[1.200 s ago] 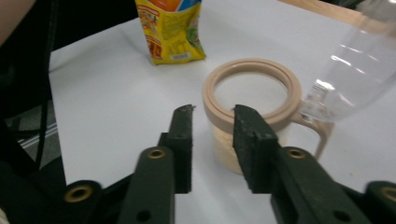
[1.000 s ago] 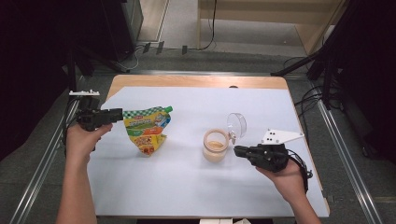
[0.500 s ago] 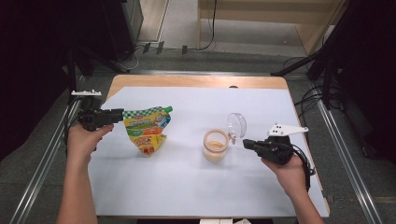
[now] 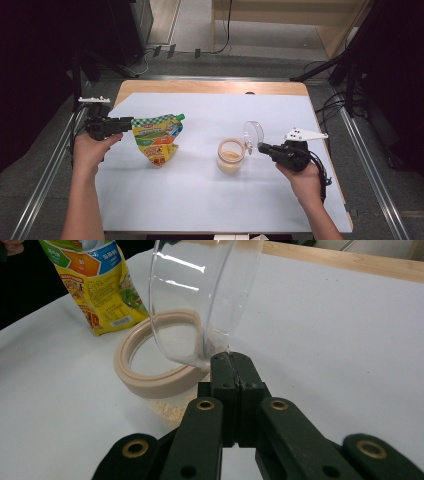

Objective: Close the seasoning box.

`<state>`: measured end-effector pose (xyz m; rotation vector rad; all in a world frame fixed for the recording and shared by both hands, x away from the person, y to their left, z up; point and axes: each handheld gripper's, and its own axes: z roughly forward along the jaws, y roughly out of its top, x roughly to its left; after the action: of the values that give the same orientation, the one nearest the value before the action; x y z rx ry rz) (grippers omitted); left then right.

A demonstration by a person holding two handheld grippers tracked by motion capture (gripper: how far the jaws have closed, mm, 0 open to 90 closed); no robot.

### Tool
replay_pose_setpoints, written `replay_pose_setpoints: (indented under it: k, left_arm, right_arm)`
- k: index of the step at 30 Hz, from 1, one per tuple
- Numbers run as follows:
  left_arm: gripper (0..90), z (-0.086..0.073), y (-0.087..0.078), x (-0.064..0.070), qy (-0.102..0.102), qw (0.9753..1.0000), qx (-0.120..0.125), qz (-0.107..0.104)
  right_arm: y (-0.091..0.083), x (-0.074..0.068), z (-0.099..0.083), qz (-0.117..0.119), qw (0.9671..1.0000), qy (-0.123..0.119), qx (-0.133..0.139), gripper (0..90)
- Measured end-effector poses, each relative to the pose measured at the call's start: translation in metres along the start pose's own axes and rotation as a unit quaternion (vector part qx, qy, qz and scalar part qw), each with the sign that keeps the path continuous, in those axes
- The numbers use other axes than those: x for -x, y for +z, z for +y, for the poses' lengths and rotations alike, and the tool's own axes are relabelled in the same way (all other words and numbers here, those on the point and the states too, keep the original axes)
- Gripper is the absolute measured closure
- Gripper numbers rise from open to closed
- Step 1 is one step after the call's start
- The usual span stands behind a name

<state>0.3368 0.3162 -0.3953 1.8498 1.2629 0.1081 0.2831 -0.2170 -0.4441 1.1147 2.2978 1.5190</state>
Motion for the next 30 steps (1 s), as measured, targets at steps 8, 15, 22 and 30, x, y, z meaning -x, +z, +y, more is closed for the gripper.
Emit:
replay_pose_setpoints:
  k: [8,15,22,30]
  left_arm:
    - [42.5,0.002,0.002,-0.004,-0.004,1.0,0.005,-0.003]
    - [42.5,0.001,0.004,-0.006,-0.009,1.0,0.001,-0.003]
    - [42.5,0.002,0.007,-0.004,-0.002,1.0,-0.002,-0.002]
    - [42.4,0.002,0.008,-0.002,0.001,1.0,-0.004,-0.003]
  right_arm:
    - [0.0,-0.004,0.0,0.0,1.0,0.001,0.005,90.0]
    - [0.003,-0.015,0.002,0.013,0.9998,-0.011,0.009,90.0]
    - [0.004,-0.022,0.002,0.026,0.9994,-0.023,0.007,87.5]
    - [-0.002,-0.019,0.0,0.024,0.9995,-0.019,0.006,78.2]
